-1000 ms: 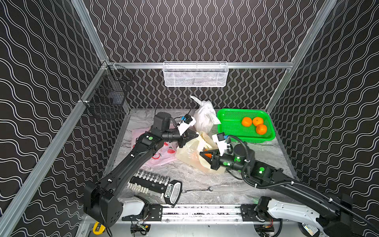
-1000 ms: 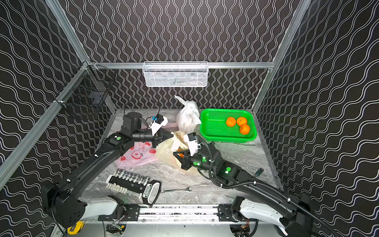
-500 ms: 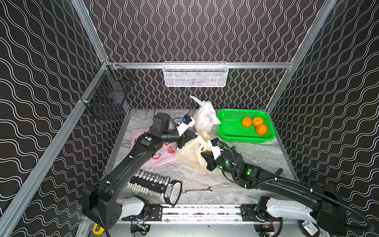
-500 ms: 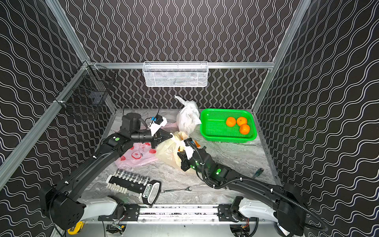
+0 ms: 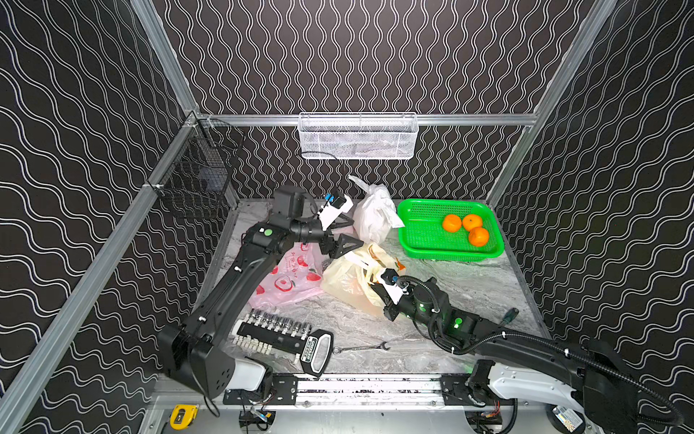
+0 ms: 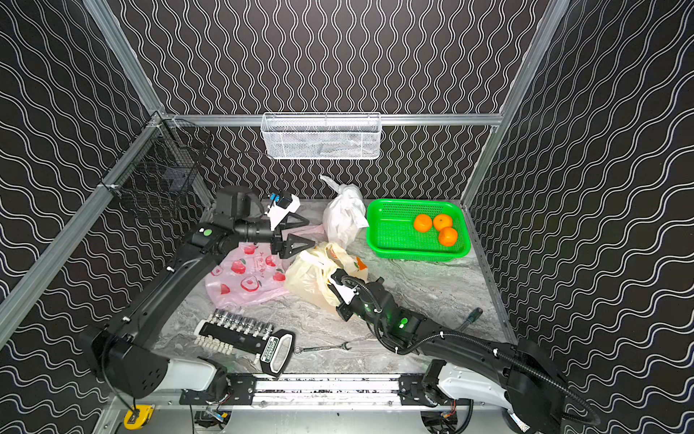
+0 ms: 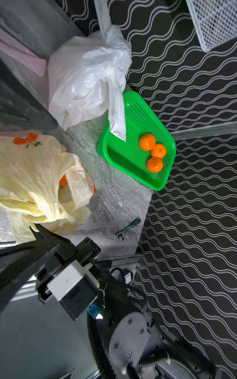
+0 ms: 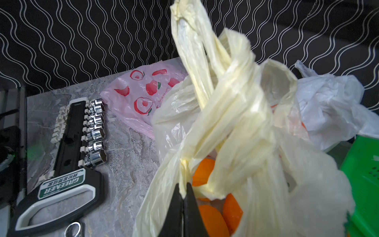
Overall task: Place the oranges into plastic bags & tie knots
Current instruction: Tie the plastic bag at the center of the board.
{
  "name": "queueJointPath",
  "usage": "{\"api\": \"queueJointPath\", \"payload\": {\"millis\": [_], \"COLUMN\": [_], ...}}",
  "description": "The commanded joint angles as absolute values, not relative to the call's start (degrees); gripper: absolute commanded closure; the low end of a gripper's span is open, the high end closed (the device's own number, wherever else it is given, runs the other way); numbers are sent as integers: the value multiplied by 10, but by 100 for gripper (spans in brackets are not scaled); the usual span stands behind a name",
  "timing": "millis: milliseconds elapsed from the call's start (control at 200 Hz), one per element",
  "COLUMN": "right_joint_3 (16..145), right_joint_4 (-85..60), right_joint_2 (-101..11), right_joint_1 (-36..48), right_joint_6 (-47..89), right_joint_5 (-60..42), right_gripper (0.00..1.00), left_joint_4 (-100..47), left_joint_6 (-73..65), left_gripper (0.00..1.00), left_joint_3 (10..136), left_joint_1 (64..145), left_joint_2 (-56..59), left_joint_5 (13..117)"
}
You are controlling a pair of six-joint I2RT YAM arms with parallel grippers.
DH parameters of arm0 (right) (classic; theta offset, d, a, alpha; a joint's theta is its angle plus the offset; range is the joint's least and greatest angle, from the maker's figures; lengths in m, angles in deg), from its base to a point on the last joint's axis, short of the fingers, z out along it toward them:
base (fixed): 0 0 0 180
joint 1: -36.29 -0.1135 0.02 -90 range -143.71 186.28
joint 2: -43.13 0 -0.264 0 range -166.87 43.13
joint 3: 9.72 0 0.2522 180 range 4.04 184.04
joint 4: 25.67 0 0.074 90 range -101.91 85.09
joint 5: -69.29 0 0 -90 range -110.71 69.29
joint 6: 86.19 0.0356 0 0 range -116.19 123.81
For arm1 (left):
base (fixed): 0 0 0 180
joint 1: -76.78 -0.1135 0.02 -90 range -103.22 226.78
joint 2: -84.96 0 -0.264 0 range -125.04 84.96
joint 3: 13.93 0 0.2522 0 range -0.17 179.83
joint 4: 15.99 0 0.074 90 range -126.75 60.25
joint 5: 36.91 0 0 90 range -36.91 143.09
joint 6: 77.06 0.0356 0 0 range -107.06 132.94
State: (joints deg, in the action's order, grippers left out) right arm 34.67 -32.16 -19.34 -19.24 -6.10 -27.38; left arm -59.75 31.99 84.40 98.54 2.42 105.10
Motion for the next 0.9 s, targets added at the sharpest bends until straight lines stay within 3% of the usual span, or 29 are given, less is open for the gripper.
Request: {"api": "queueJointPath", "payload": {"millis": [0, 45, 200, 310, 641, 896], "right_joint_3": [340, 339, 345, 351, 354, 367], "right_joint_4": [-369, -373, -374, -370, -353, -346], "right_joint_2": [-195, -198, -209, -213, -204, -215], "right_joint_1": [-191, -190, -189, -189, -189, -189], "right_joint_6": [-134, -146, -171, -181, -191, -203], "right_joint_5": [-261, -257, -245, -242, -241, -255], "right_gripper": [100, 100, 100, 100, 100, 100], "left_joint_4": [-732, -770, -879, -939, -942, -997], "left_joint_6": [422, 445, 503, 541, 548, 585], "left_gripper": [5, 1, 1, 1, 1, 6], "left_joint_3": [894, 922, 1004, 1039, 1031, 1054], "left_joint_1": [985, 985, 994, 1030, 1074, 1084], "left_joint_2": [-18, -41, -115, -148, -175, -203], "left_joint_5": [1109, 1124, 1177, 1157, 1065, 1074]}}
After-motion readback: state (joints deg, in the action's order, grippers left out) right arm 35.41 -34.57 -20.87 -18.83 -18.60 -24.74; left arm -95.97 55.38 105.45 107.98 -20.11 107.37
